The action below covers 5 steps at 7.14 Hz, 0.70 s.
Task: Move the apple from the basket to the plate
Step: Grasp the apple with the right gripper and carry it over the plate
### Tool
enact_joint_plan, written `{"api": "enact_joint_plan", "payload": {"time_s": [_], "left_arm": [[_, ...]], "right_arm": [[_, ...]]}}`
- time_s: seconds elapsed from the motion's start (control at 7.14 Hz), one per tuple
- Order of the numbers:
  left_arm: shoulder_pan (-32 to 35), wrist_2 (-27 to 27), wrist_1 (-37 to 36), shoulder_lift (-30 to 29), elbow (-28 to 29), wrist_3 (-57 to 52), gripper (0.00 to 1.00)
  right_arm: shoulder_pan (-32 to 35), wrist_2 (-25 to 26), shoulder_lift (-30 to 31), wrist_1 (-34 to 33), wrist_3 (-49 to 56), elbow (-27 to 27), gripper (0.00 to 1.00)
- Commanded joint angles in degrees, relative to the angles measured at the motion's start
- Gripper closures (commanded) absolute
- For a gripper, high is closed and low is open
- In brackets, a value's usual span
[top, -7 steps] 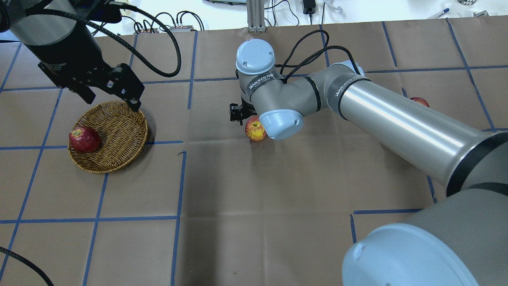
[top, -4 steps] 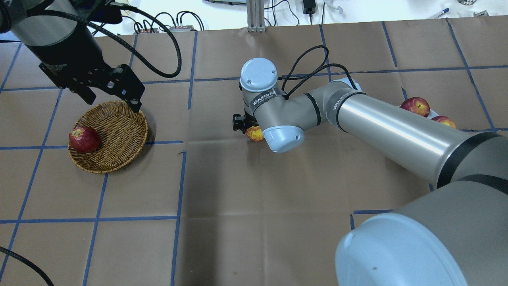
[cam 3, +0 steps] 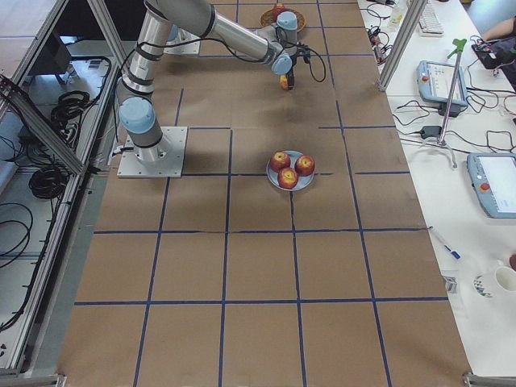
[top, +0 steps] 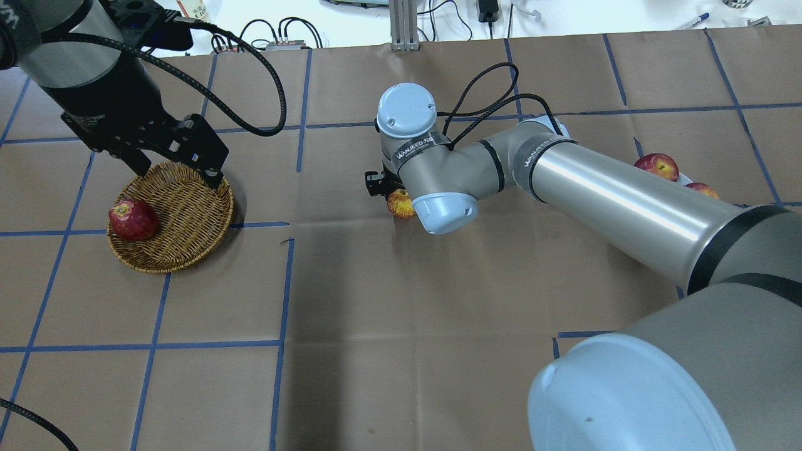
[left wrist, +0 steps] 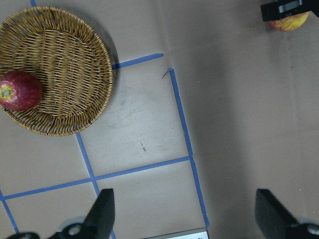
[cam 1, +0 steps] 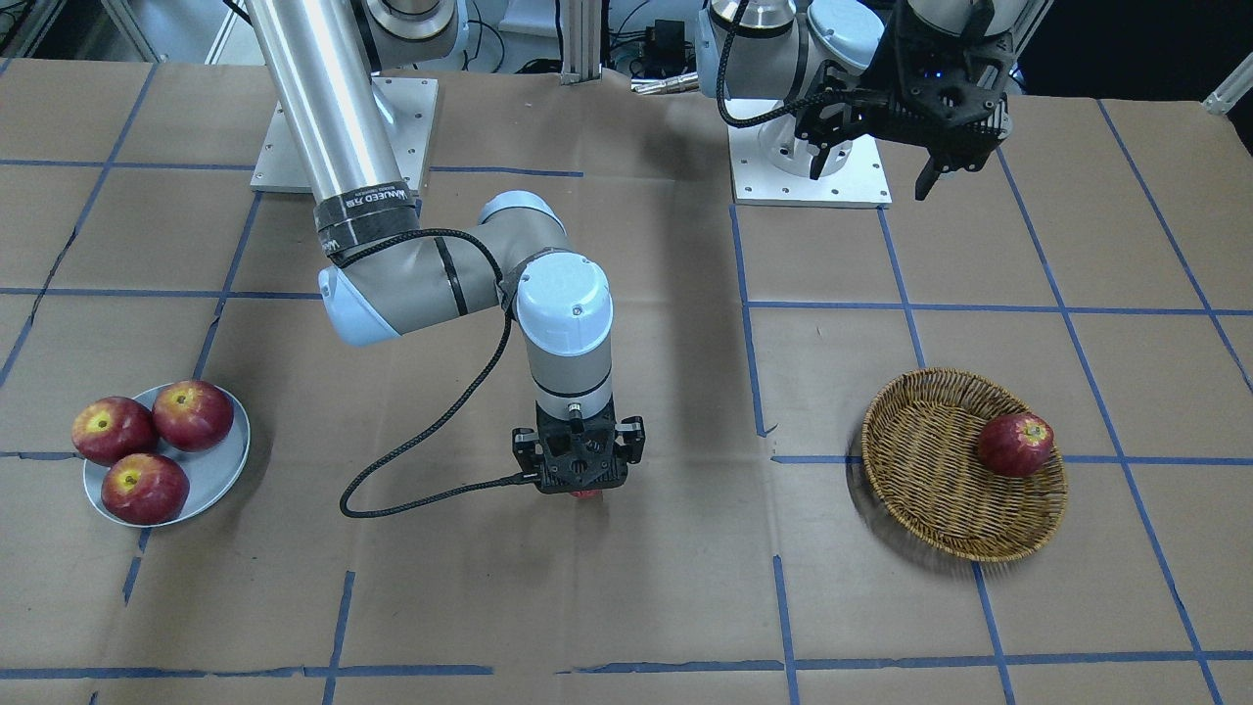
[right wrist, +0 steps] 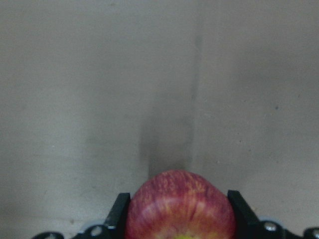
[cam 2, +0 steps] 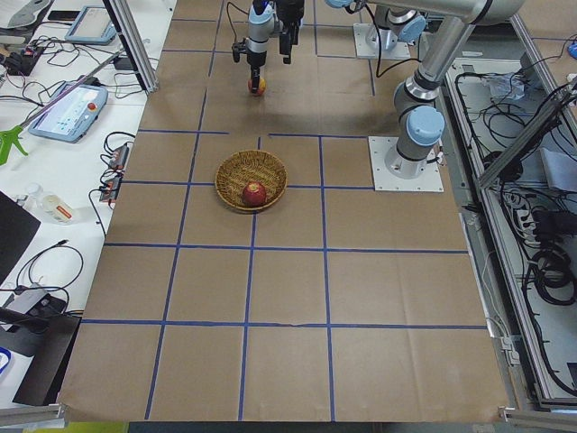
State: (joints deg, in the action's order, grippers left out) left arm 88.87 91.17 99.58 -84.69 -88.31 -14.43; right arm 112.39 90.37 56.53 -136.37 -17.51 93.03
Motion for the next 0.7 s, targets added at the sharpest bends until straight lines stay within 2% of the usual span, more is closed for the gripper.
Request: {"api": "enact_joint_plan", "payload": {"time_s": [0.0, 0.14, 0.56], "left_arm": [[0.0, 0.0, 0.0, 0.1, 0.0, 0.0, 0.01], [0.0, 0.0, 0.0, 0.0, 0.0, 0.0, 0.01], [0.0, -0.1, 0.0, -0.3, 0.0, 0.1, 0.01]], "right_arm": [[-0.8, -0.1, 0.9, 0.7, 0.1, -0.9, 0.40], [-1.2, -0.2, 1.8, 4.3, 0.1, -3.2, 0.39], [-6.3, -0.5, 8.7, 30.5, 1.8, -14.1, 0.39]]}}
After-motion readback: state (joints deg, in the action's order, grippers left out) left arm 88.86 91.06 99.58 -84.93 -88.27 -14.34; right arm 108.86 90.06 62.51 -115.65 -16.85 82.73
